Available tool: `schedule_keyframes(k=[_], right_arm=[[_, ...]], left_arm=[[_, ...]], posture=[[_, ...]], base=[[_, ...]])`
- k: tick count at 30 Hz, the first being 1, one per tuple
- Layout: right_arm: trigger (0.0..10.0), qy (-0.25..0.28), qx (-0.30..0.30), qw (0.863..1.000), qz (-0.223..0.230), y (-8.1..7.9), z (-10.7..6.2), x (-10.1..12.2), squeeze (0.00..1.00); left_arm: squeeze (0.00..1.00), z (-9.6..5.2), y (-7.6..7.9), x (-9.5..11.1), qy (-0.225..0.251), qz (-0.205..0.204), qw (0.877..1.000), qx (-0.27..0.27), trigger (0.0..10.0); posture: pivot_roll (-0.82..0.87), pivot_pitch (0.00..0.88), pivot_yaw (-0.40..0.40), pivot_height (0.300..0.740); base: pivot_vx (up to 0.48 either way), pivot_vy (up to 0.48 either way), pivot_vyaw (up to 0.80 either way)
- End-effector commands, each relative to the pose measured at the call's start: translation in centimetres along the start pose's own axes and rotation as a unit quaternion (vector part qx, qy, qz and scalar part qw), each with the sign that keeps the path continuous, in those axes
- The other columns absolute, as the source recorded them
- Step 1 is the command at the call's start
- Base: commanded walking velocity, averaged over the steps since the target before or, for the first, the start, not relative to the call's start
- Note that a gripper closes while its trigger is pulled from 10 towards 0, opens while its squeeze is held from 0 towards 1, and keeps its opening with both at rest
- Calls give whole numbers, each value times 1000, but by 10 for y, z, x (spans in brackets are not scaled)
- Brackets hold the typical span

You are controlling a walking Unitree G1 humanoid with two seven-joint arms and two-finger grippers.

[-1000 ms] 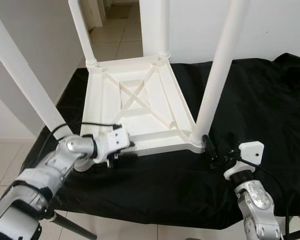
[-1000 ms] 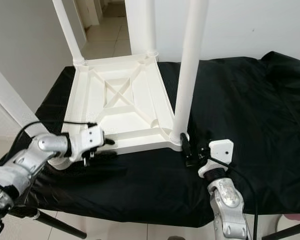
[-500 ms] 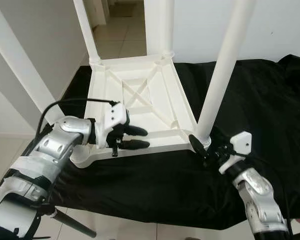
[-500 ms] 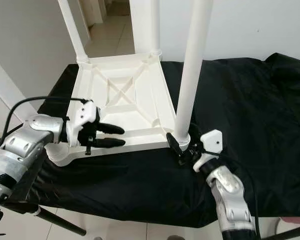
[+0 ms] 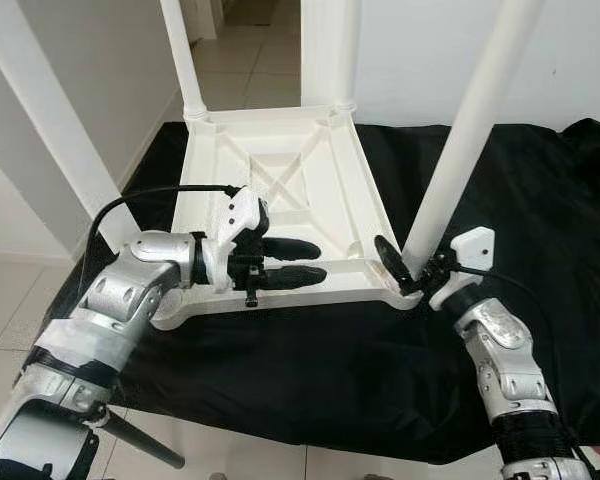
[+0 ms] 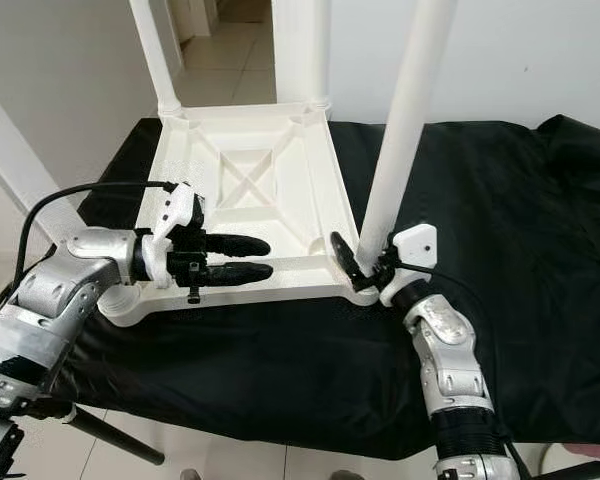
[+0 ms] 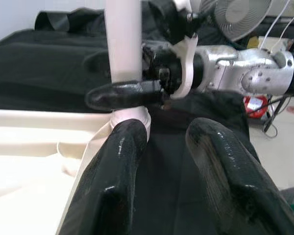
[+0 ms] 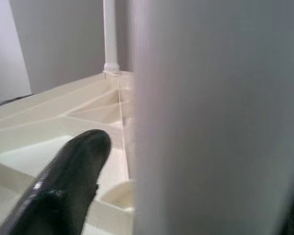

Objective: Building children table

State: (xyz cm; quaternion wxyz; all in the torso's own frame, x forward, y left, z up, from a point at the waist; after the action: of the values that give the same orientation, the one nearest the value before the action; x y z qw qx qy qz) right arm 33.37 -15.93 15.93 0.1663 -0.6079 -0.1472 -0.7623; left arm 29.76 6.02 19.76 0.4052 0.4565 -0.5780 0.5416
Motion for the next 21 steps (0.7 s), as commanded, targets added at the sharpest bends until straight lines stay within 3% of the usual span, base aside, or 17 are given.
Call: schedule_keyframes(k=[1, 2, 3, 4, 5, 12, 13, 21], right_arm=[[4431, -1, 1, 1000, 3, -4, 2, -2, 0], [4431, -1, 1, 1000, 3, -4, 2, -2, 0], [2980, 1, 1, 1000, 9, -6, 3, -3, 0], [2980, 1, 1, 1000, 9, -6, 3, -3, 0], [0, 5, 3, 1000, 15, -12, 1, -3, 0], [0, 21, -14, 999, 41, -31, -13, 2, 0], [0, 25, -20, 998, 49, -40, -20, 4, 0], [0, 23, -42, 997, 53, -41, -27, 4, 0]], left_arm=[[0, 0, -8, -1, 1, -9, 998, 60, 10000], [0, 0, -8, -1, 1, -9, 998, 60, 10000], [0, 1, -7, 0, 5, -11, 998, 62, 10000], [0, 1, -7, 0, 5, -11, 998, 62, 10000], [0, 2, -6, 0, 4, -13, 998, 64, 10000], [0, 2, -5, -1, 1, -16, 997, 72, 10000], [0, 1, -5, 0, 1, -18, 997, 74, 10000], [0, 1, -5, -1, 0, -19, 997, 77, 10000]], posture=[[-105, 0, 19, 740], [-105, 0, 19, 740], [-103, 0, 13, 740], [-103, 0, 13, 740], [-104, 0, 5, 740], [-106, 0, -4, 740], [-112, 0, -3, 740], [-116, 0, -2, 740]], base=[[0, 0, 0], [0, 0, 0], [0, 0, 0], [0, 0, 0], [0, 0, 0], [0, 0, 0], [0, 0, 0], [0, 0, 0]])
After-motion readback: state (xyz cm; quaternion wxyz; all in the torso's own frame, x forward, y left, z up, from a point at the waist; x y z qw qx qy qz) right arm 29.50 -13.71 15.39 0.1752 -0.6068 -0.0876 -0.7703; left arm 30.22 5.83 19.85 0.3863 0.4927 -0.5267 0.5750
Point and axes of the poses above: a point about 5 cm out from each wrist's last joint towards the gripper, its own z axis pointing out of the wrist towards the gripper, its own x axis along the axis of the wrist's last joint, y = z × x, the point moved 4 cm from there along z, pointing out of the wrist towards the gripper, and after that the axes turned 7 degrees about z, right-handed, at the moved point
